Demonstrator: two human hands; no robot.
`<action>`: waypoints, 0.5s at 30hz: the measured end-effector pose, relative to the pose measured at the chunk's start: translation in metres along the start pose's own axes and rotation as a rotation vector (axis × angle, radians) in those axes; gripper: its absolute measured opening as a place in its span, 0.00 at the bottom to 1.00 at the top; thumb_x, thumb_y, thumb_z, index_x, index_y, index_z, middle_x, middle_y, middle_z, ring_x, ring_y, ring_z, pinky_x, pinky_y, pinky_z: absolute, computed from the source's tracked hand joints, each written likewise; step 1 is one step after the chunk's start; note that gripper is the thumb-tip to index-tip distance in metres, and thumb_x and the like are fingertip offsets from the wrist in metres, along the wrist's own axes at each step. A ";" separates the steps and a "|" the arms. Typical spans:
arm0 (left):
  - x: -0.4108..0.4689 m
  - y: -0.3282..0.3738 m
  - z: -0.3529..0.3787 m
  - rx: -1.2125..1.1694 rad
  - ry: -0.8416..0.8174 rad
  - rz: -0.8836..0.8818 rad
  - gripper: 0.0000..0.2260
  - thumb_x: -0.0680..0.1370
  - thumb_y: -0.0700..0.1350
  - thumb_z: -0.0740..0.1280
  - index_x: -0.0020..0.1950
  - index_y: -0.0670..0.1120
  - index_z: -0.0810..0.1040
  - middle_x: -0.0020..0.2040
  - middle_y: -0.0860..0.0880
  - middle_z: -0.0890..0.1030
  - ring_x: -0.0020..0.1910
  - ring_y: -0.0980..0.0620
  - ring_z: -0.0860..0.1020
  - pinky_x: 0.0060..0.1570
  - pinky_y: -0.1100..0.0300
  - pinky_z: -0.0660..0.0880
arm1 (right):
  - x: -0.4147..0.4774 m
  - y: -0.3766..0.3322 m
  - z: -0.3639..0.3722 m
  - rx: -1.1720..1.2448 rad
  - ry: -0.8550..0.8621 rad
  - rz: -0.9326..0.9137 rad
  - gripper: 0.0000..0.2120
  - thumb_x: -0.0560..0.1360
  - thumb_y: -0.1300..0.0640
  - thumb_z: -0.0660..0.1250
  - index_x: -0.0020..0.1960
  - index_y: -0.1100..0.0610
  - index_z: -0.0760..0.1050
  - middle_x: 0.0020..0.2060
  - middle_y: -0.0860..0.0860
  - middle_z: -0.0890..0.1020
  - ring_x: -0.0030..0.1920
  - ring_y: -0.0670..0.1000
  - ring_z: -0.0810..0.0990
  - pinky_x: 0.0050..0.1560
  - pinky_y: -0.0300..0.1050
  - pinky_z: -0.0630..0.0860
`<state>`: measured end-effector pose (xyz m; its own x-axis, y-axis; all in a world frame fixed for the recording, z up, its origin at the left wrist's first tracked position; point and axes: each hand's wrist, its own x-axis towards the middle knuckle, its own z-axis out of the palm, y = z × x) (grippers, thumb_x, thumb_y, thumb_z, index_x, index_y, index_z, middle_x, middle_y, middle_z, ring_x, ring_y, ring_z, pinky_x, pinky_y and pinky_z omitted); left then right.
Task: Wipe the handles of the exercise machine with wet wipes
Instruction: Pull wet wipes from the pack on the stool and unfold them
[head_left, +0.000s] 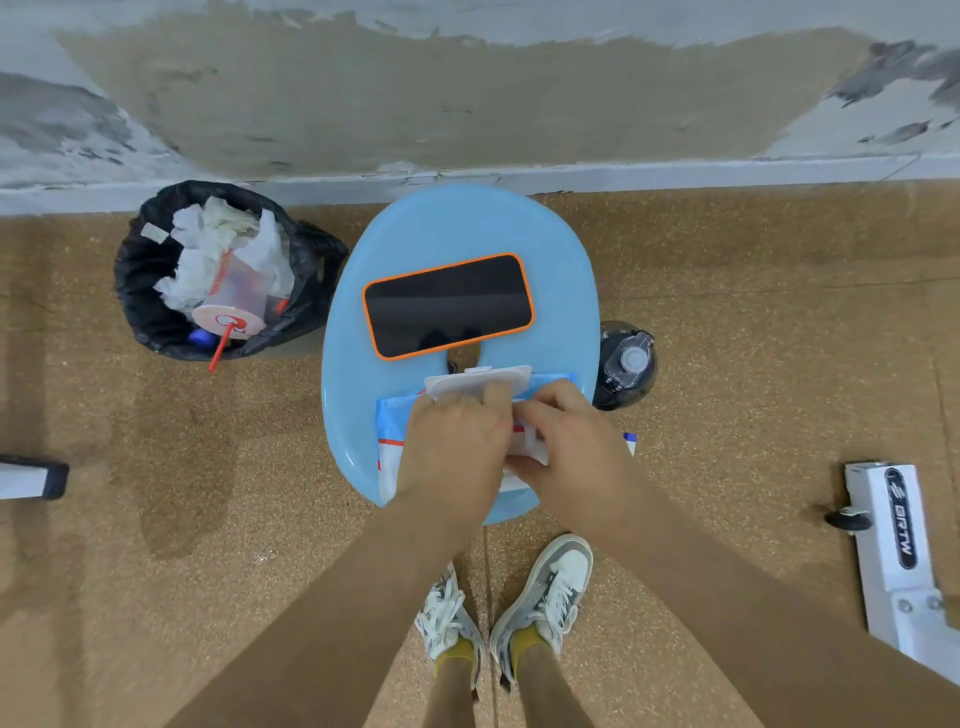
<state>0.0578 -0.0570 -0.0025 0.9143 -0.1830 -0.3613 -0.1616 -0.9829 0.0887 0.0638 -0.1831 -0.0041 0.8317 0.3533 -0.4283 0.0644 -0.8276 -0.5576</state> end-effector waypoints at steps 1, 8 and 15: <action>0.000 -0.002 0.000 -0.069 -0.016 -0.038 0.18 0.53 0.40 0.76 0.38 0.45 0.73 0.23 0.47 0.76 0.21 0.46 0.76 0.26 0.61 0.63 | 0.000 0.000 0.000 0.001 -0.001 0.005 0.14 0.67 0.55 0.73 0.53 0.51 0.79 0.47 0.50 0.72 0.43 0.53 0.77 0.45 0.48 0.75; -0.012 -0.015 -0.003 -0.770 -0.022 -0.371 0.10 0.69 0.36 0.64 0.36 0.50 0.68 0.33 0.51 0.77 0.35 0.48 0.74 0.38 0.55 0.70 | -0.003 -0.003 0.007 -0.133 0.051 0.004 0.14 0.65 0.50 0.74 0.50 0.50 0.80 0.44 0.52 0.73 0.42 0.56 0.77 0.43 0.50 0.77; -0.025 -0.028 0.004 -0.344 -0.017 -0.168 0.09 0.71 0.51 0.69 0.42 0.47 0.82 0.39 0.48 0.80 0.45 0.45 0.76 0.42 0.54 0.74 | -0.003 -0.003 0.007 -0.083 0.037 0.038 0.12 0.70 0.51 0.71 0.53 0.49 0.79 0.46 0.48 0.66 0.48 0.53 0.75 0.51 0.47 0.72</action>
<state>0.0377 -0.0250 0.0000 0.9106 -0.0236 -0.4127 0.1263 -0.9348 0.3320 0.0576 -0.1787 -0.0066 0.8541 0.3058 -0.4206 0.0763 -0.8738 -0.4803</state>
